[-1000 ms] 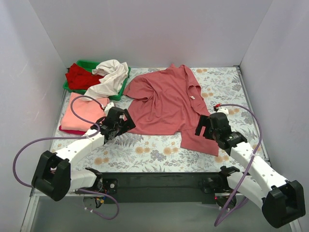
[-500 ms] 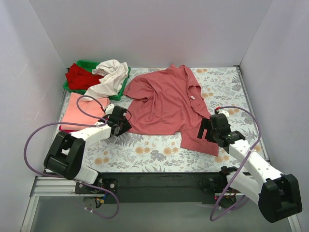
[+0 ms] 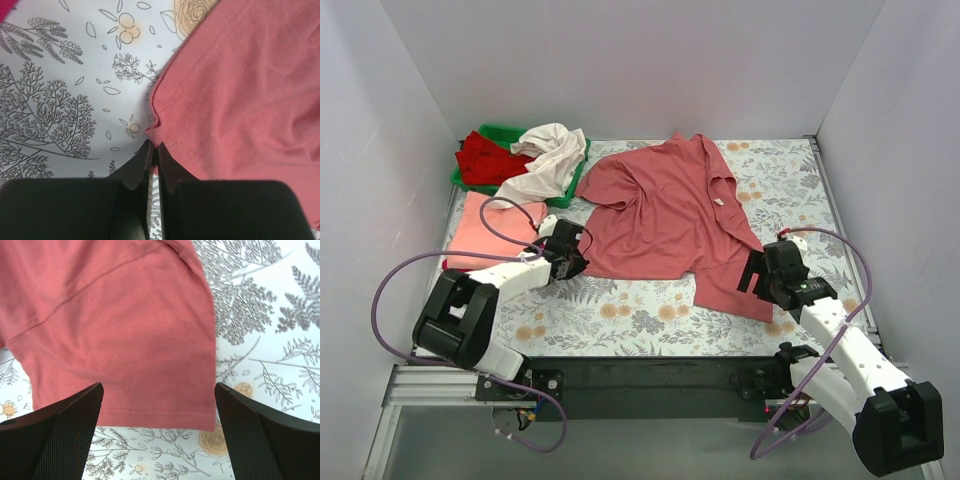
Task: Fold and stack the t-shirts
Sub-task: Flatten the tshirt out
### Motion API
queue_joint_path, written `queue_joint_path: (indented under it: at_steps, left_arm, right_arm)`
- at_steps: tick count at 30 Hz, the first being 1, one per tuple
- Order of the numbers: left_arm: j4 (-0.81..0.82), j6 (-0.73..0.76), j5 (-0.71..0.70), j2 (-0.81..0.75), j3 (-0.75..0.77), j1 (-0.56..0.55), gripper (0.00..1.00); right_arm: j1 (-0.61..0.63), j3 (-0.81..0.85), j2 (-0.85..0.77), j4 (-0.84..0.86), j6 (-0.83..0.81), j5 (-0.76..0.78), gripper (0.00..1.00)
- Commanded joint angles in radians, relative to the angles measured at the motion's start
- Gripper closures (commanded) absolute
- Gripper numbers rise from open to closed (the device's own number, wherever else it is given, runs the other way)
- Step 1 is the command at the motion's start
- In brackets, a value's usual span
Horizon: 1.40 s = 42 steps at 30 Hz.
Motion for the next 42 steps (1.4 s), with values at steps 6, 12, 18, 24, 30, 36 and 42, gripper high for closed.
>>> queue_joint_path:
  at_steps: [6,12,18,24,30,36,42]
  left_arm:
    - [-0.012,0.014,-0.024,-0.133,-0.050,0.002,1.00]
    - [-0.011,0.013,-0.040,-0.208,-0.070,0.002,1.00]
    - [-0.011,0.010,-0.044,-0.238,-0.082,0.004,1.00]
    - [-0.008,0.008,-0.049,-0.238,-0.085,0.004,1.00]
    - [-0.012,0.014,-0.046,-0.244,-0.076,0.002,1.00]
    - [-0.014,0.033,-0.044,-0.293,0.009,0.002,1.00]
    - [-0.011,0.105,-0.037,-0.371,0.177,0.001,1.00]
  right_arm:
    - [-0.060,-0.017,0.090,-0.083,0.046,-0.111,0.11]
    - [-0.060,-0.061,0.110,-0.095,0.049,-0.215,0.21]
    - [-0.060,-0.059,0.154,-0.092,0.059,-0.171,0.28]
    - [-0.061,-0.057,0.254,-0.041,0.056,-0.116,0.52]
    - [-0.061,-0.040,0.292,0.037,0.048,-0.123,0.99]
    - [-0.061,0.108,0.156,0.080,0.016,-0.041,0.99]
    - [-0.081,0.342,0.041,0.178,-0.020,0.079,0.99]
